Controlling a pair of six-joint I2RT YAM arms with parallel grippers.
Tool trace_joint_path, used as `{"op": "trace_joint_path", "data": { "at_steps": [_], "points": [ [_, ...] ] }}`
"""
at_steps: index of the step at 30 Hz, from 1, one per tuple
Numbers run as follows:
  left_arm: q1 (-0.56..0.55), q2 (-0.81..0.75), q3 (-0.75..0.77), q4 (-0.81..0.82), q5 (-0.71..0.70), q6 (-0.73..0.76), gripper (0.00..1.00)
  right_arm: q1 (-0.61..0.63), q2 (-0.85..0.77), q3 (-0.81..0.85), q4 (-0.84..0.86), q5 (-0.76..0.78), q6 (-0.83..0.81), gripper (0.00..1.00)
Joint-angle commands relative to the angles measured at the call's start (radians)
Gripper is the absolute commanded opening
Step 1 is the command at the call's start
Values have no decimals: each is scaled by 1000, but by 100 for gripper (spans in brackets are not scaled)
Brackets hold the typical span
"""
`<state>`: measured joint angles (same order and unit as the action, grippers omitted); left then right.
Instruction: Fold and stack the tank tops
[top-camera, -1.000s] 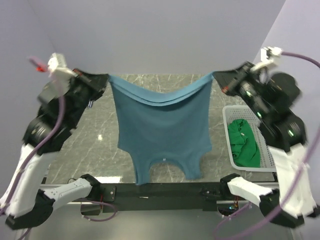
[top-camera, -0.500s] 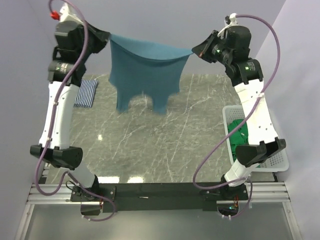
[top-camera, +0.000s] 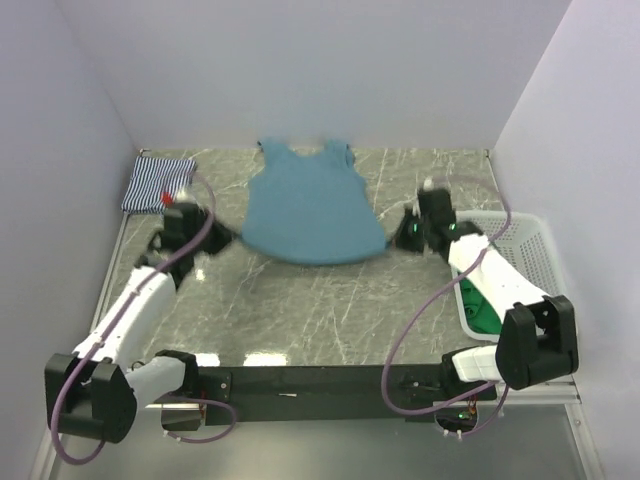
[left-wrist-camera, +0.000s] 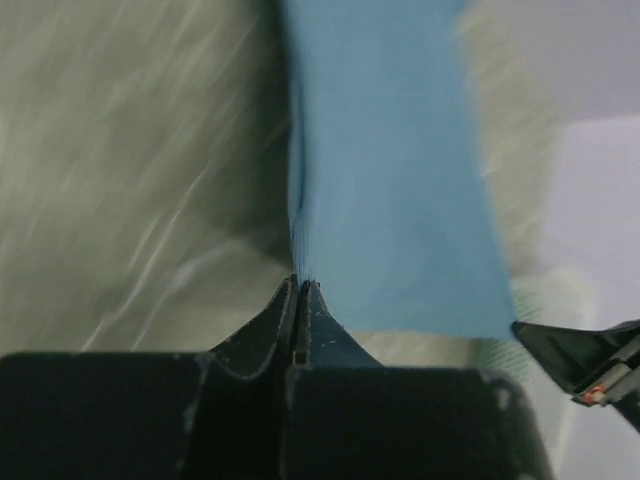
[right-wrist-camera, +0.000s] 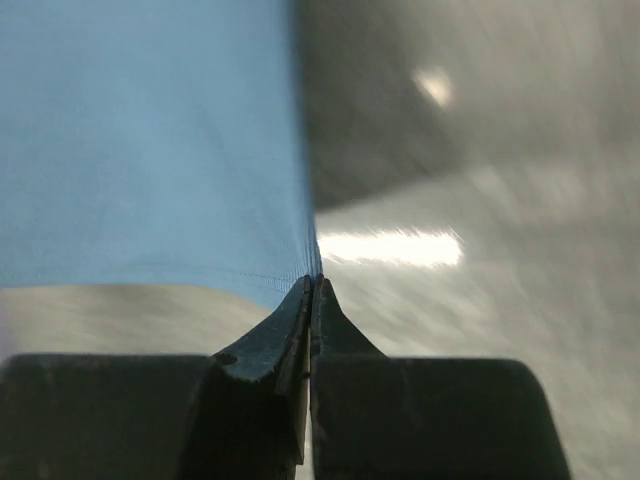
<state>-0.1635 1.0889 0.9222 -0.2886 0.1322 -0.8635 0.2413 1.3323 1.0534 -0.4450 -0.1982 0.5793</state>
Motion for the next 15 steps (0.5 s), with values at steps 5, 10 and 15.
{"op": "trace_joint_path", "data": {
  "at_steps": [5,10,15],
  "points": [
    [-73,-113,-521,176,20,-134,1,-31,5,-357,130,60,14,0],
    [-148,-119,-571,129,-40,-166,0,-43,-11,-458,138,81,33,0],
    [-177,-239,-582,7,-81,-207,1,-59,-96,-497,83,95,51,0]
  ]
}}
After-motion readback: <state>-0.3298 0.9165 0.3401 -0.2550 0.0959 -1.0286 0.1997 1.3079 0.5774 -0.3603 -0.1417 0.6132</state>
